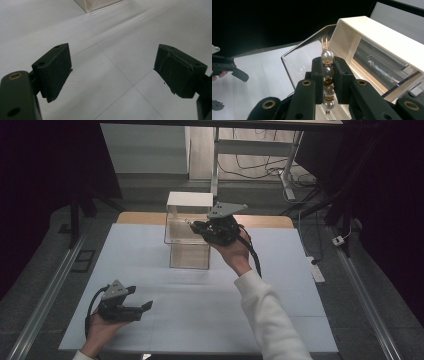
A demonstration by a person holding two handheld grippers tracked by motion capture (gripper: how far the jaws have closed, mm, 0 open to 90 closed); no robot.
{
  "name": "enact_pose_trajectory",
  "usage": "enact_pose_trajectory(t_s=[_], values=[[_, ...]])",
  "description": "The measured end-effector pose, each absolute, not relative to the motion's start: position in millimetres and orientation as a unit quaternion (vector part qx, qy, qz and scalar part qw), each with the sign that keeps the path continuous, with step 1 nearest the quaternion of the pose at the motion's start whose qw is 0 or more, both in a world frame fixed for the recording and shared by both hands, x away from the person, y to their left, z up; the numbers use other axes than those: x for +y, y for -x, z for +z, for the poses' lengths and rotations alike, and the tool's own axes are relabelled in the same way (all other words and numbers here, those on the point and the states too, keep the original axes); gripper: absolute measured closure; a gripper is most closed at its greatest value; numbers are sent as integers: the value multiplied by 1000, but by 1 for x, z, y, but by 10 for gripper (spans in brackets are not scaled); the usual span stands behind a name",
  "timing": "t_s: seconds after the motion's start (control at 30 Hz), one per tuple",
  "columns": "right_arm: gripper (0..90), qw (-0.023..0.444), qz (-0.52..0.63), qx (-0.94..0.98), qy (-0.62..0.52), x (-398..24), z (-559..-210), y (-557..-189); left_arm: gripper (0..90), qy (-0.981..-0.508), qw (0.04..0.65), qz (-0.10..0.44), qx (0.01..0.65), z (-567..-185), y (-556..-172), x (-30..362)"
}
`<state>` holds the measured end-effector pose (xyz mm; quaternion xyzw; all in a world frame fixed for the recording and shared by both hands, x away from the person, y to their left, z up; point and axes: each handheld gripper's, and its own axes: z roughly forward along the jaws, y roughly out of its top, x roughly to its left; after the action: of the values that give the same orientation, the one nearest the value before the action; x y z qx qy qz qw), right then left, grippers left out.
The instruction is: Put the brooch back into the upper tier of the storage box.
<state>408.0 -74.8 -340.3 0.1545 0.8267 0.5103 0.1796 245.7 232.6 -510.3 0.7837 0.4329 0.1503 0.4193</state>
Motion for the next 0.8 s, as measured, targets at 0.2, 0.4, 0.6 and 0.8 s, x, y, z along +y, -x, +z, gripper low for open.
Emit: enact_pose_trajectory(t_s=[0.2,0.4,0.6,0.8], values=[[727,182,510,826,-154,-73,-341,-408,145,-784,420,150,433,-510,-246,233],[624,190,513,821,-161,-75,-341,-407,145,-783,420,150,433,-510,-246,233],[556,187,516,819,-166,-81,-340,-404,145,-784,419,151,433,-510,-246,233],[506,191,523,813,-172,-94,-341,-398,145,-784,419,151,433,-510,-246,233]])
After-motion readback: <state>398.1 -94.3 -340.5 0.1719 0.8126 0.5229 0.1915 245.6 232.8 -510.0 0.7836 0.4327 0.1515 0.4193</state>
